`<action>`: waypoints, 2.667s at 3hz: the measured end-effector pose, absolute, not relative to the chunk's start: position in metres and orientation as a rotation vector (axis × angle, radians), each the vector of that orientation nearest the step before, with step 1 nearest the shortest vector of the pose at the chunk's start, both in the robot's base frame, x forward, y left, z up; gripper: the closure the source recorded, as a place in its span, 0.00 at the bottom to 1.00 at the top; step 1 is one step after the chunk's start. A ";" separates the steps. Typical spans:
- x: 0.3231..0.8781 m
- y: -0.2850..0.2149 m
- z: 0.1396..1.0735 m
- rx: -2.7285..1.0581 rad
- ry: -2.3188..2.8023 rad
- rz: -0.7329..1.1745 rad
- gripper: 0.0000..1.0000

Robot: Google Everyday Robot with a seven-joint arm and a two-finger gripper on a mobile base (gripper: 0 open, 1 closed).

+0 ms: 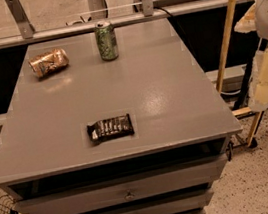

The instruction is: Move rxbar chocolate near green can

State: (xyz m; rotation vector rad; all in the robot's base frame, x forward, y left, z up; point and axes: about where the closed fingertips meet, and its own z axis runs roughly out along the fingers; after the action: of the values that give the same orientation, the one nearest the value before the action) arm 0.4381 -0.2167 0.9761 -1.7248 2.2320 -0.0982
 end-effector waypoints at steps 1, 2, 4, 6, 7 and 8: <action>0.438 -0.217 0.976 -1.725 2.232 -0.098 0.00; 0.448 -0.193 0.969 -1.739 2.172 -0.014 0.00; 0.462 -0.099 0.927 -1.784 1.992 0.293 0.00; 0.464 -0.089 0.924 -1.776 1.973 0.312 0.00; 0.476 -0.069 0.907 -1.764 1.931 0.410 0.00; 0.485 -0.036 0.891 -1.768 1.867 0.500 0.00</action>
Offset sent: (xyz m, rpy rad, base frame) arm 0.0255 0.0602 -0.0213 0.1726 0.0234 0.1170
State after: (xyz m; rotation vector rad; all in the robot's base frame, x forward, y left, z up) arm 0.4849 -0.0358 0.8913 -1.7681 1.8671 0.5003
